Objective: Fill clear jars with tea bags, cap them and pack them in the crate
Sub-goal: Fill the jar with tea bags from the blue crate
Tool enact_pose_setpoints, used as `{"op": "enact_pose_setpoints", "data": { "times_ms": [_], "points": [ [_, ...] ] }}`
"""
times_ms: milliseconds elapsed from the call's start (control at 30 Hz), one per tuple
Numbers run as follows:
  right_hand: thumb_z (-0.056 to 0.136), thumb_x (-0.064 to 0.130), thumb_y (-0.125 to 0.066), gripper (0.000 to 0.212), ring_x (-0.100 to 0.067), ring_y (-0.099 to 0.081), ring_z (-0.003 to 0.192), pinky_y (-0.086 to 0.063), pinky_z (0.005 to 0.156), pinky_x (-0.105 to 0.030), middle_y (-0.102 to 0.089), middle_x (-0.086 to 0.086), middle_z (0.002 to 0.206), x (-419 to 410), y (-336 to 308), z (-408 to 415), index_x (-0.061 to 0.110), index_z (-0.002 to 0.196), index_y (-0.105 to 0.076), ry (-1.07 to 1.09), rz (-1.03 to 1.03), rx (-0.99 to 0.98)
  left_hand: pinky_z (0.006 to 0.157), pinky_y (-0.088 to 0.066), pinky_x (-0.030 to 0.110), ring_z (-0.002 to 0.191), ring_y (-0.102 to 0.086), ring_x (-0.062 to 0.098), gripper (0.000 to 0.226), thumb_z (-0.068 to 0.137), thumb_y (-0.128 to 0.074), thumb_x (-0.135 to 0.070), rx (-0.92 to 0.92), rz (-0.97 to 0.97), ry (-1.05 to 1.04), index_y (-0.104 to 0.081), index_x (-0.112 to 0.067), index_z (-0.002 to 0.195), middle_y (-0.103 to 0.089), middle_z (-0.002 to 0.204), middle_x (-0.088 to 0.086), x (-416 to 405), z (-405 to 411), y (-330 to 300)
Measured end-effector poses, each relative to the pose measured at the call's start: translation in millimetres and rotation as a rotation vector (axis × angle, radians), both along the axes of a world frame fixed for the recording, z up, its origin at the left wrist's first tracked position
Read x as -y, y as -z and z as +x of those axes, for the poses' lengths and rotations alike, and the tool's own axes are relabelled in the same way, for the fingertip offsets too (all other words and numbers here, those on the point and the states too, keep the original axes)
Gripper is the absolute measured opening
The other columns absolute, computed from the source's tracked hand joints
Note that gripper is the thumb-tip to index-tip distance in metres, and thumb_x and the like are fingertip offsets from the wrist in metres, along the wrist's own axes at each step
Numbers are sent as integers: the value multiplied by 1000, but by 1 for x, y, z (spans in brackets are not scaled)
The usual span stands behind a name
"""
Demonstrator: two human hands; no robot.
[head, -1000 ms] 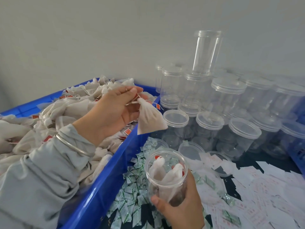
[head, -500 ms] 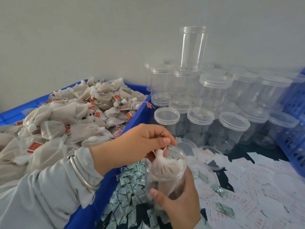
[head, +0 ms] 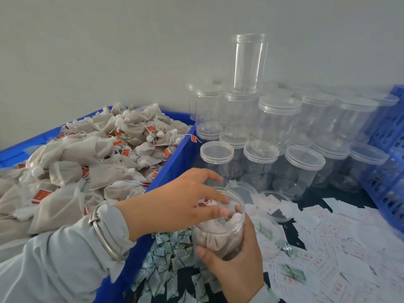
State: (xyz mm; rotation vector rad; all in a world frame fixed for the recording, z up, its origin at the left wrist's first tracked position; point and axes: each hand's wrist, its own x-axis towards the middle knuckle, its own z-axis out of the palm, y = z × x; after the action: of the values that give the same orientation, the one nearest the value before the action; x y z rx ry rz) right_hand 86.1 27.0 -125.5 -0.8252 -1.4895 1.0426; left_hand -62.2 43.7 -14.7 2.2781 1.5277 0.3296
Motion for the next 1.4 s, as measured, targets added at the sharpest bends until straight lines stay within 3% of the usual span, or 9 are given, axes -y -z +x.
{"op": "enact_pose_setpoints", "data": {
  "times_ms": [167,367,500,600,667,767,933,1167,1400],
  "points": [
    [42,41,-79,81,6,-60,103,-53,77,-14,-58,32,114,0,0,1,67,110,-42,7,-47,-5,96,-29,7,123,-29,-19,63,63,-62,-76,145,-219,56,-27,-76,115,-26,133,-40,3,1,1],
    [45,30,-87,83,-13,-67,100,-55,74,-22,-66,2,117,-6,-3,6,52,117,-51,-183,-114,-88,86,-42,4,107,-51,-16,95,51,-84,-58,324,-73,-62,-29,-57,129,-54,116,-32,-1,-3,7],
    [62,43,-85,106,1,-49,122,-43,102,-25,-50,13,138,-13,8,4,33,146,-22,-210,-177,146,73,-43,8,94,-53,-20,110,39,-74,-75,463,123,-293,-27,-50,135,-58,102,-34,-9,-11,3],
    [79,38,-73,90,27,-25,121,-15,101,3,-29,26,137,-12,19,1,36,143,-10,-139,-89,618,71,-39,2,94,-48,-28,119,35,-72,-74,553,221,-398,-26,-45,141,-51,103,-41,-14,-18,3],
    [87,41,-60,78,7,-17,135,1,102,0,-21,18,146,-12,26,1,28,149,-15,-113,120,865,71,-37,1,94,-49,-25,119,35,-72,-72,587,241,-445,-28,-43,141,-48,108,-38,-17,-21,5],
    [92,39,-52,64,-1,-16,137,3,100,-3,-23,12,148,-12,30,1,23,149,-26,-110,230,983,72,-33,5,95,-47,-19,121,36,-77,-67,593,199,-495,-26,-42,143,-47,105,-36,-21,-20,11],
    [81,14,-71,39,-21,-54,114,-35,96,-15,-61,-3,116,-18,28,3,10,119,-66,61,311,925,90,-42,19,105,-54,-4,139,28,-79,-69,653,65,-517,-18,-36,148,-55,111,-26,-26,-13,17],
    [78,2,-72,6,-22,-60,91,-37,82,-14,-66,-7,91,-20,25,6,4,82,-76,45,212,833,91,-43,26,109,-54,5,140,27,-83,-68,713,29,-503,-16,-39,147,-53,122,-19,-28,-14,19],
    [78,0,-72,9,-22,-58,90,-29,80,-6,-63,3,86,-26,15,12,9,78,-73,190,186,652,91,-38,25,116,-50,9,132,40,-86,-56,724,11,-522,-17,-29,149,-46,124,-18,-31,-16,22]
  ]
}}
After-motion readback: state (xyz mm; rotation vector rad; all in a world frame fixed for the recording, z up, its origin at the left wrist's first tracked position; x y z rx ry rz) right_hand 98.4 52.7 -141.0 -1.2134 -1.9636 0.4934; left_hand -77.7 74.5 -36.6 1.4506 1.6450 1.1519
